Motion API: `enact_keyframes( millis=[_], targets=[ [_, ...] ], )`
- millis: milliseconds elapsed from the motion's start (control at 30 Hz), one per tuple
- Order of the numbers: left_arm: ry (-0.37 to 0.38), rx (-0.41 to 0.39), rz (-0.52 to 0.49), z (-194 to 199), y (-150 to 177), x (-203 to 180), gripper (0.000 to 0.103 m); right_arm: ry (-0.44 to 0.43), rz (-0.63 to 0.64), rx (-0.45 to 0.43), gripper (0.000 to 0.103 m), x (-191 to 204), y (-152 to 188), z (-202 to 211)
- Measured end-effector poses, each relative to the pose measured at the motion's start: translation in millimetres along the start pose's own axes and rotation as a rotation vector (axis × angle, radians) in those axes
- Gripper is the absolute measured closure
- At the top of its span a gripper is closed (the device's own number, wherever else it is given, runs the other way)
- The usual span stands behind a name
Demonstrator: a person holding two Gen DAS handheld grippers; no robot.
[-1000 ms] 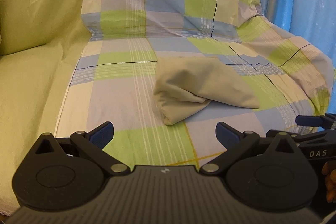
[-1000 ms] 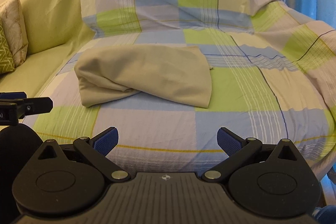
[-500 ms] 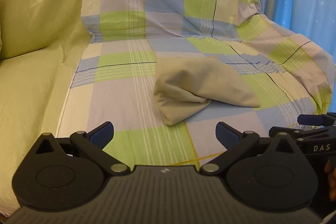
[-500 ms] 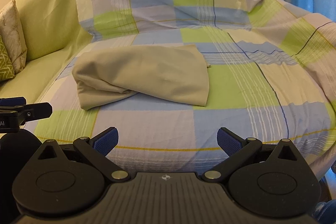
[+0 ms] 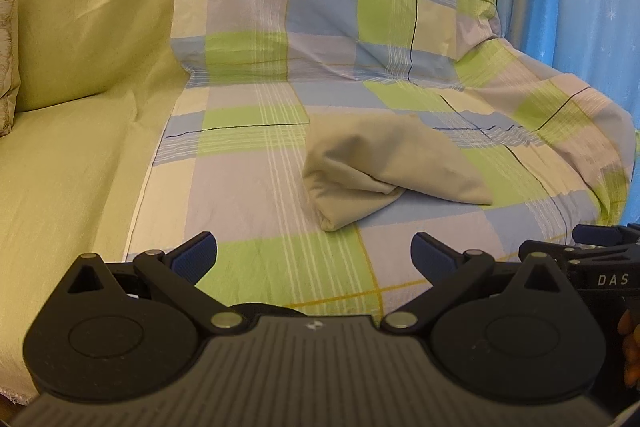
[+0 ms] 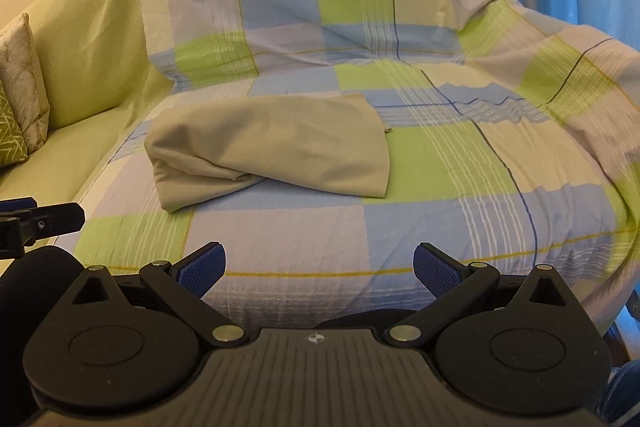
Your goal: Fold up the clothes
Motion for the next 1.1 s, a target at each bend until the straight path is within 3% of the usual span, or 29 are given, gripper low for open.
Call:
enact_keyframes(
  millis=[1100],
  targets=[
    [-0.011,0.039,-0.08,-4,6,-13,0.001,-0.029,-0.015,0.025,0.0,-1,6,-5]
  ],
)
Point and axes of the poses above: each gripper's, at about its wrist camera, not at the fingertips, and z roughly against the way its jaws point, x to its left, y to its underside, the point moved 3 cm from there along -z, roughly the way its jaws point, and after that the axes turned 13 degrees about y, right-handed, at the moved point
